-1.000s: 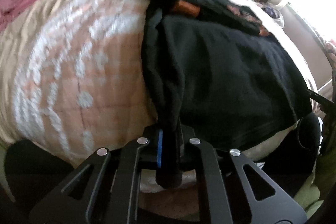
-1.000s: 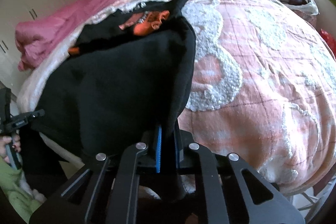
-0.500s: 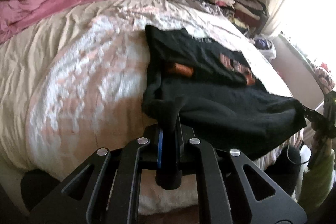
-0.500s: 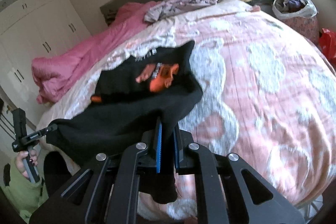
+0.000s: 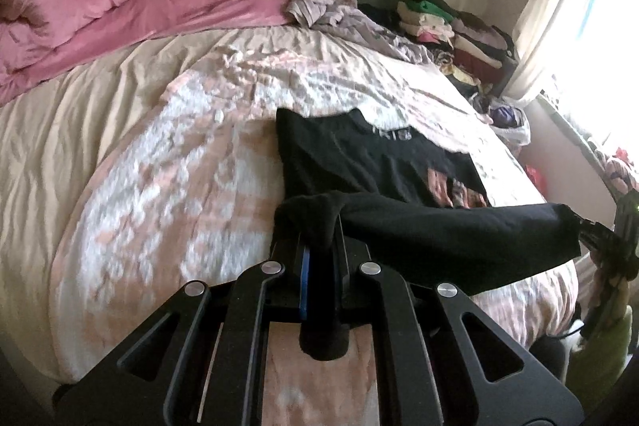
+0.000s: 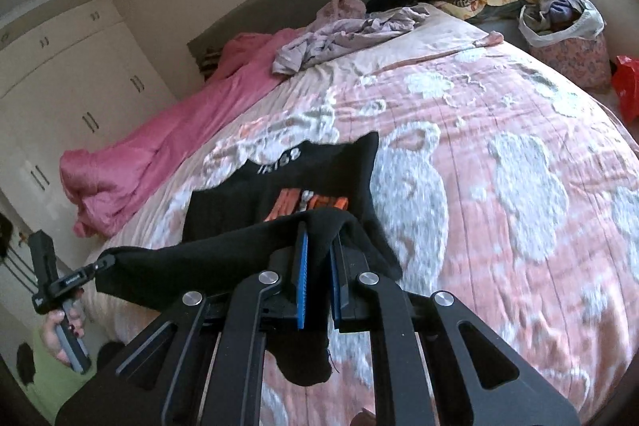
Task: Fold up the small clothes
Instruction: 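Lift the held hem with both grippers, fold it over toward the collar, release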
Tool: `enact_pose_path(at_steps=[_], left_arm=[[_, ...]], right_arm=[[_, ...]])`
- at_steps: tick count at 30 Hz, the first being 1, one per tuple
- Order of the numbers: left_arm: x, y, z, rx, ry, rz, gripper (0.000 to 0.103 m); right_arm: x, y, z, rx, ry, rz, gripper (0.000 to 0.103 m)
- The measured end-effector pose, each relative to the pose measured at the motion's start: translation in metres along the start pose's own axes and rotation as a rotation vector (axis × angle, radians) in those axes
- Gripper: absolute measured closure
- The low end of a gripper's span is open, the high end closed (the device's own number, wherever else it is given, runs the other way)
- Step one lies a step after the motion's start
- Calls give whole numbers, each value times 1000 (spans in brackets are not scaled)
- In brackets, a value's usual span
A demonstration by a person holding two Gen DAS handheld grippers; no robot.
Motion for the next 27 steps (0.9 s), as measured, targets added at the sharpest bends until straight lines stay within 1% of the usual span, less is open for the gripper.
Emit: enact_pose_path(at_steps=[6, 13, 19, 27], left_arm=[[20, 31, -7, -13, 29, 19, 101], [45, 50, -11, 3, 76, 19, 101], [67, 54, -15, 12, 110, 8, 101], [90, 51, -20, 24, 144, -14, 100]], right_arm=[[27, 29, -6, 4, -30, 23, 95], [54, 51, -7, 6, -65, 37, 95], [74, 60, 5, 33, -85, 27, 95], [98, 59, 17, 34, -131, 5, 95]])
Point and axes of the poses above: each gripper's, at about its wrist camera, not at the fingertips, and x roughly the way its jaws point, z to its right, y to its top, the point moved 9 cm from there along x, roughly the way its jaws point, and after that the axes turned 9 degrees about x, right-handed, at the moved point
